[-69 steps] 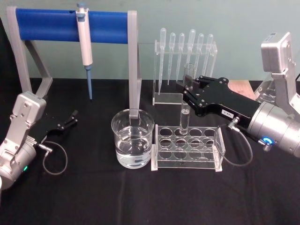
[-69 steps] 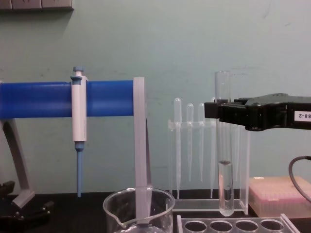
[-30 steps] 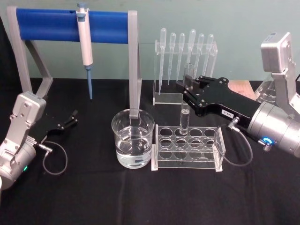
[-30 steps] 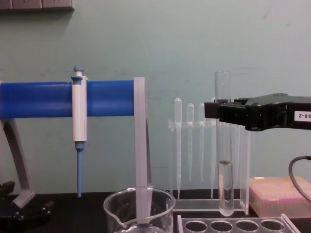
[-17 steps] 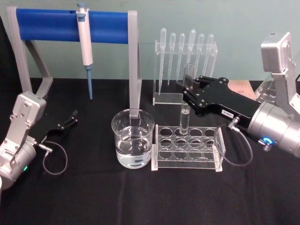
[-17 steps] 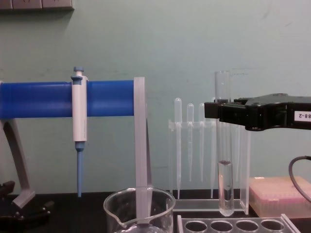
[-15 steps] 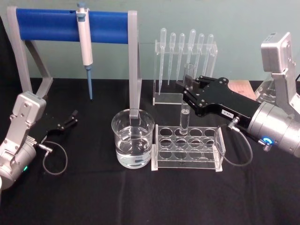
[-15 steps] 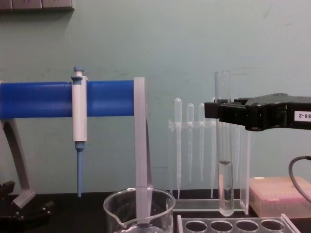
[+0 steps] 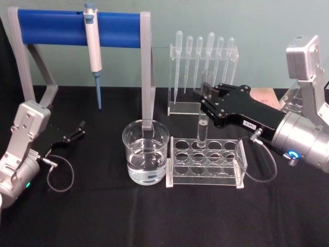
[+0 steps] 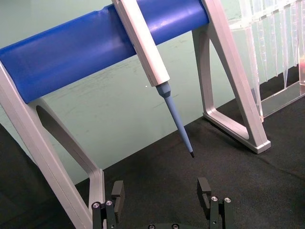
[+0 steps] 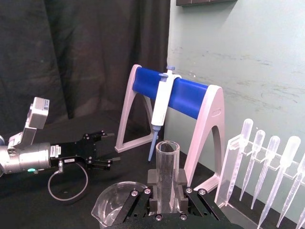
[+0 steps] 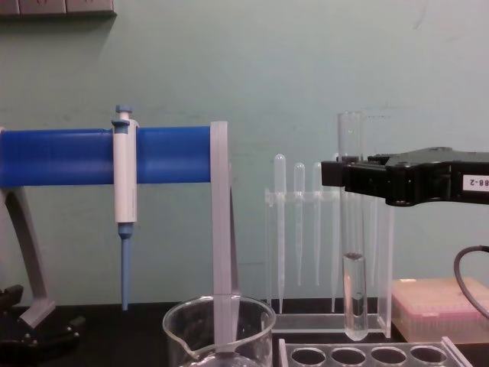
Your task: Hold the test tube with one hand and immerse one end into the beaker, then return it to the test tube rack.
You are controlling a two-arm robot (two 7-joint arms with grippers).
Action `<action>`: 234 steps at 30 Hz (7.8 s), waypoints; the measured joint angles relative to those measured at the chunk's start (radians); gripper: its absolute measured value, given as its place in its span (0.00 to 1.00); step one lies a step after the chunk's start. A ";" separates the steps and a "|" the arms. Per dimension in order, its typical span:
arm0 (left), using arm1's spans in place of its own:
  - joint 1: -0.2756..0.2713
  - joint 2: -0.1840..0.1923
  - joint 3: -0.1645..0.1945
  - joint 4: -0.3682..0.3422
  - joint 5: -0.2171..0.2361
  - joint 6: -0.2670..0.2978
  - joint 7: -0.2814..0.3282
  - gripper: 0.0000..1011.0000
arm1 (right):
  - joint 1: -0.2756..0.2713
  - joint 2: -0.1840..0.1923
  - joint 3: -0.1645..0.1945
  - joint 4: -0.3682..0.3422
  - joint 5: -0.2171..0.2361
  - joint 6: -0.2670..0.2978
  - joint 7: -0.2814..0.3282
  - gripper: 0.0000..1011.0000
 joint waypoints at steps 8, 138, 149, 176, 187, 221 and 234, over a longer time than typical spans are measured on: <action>0.000 0.000 0.000 0.000 0.000 0.000 0.000 0.99 | 0.000 0.000 0.000 0.000 0.000 0.000 0.000 0.22; 0.000 0.000 0.000 0.000 0.000 0.000 0.000 0.99 | 0.074 -0.331 -0.127 0.394 -0.200 -0.232 0.096 0.22; 0.000 0.000 0.000 0.000 0.000 0.000 0.000 0.99 | 0.075 -0.331 -0.127 0.394 -0.200 -0.231 0.096 0.22; 0.000 0.000 0.000 0.000 0.000 0.000 0.000 0.99 | 0.075 -0.331 -0.127 0.394 -0.199 -0.230 0.096 0.22; 0.000 0.000 0.000 0.000 0.000 0.000 0.000 0.99 | 0.075 -0.331 -0.127 0.394 -0.199 -0.230 0.095 0.22; 0.000 0.000 0.000 0.000 0.000 0.000 0.000 0.99 | 0.075 -0.331 -0.127 0.394 -0.199 -0.230 0.095 0.22; 0.000 0.000 0.000 0.000 0.000 0.000 0.000 0.99 | 0.075 -0.331 -0.127 0.394 -0.199 -0.230 0.095 0.22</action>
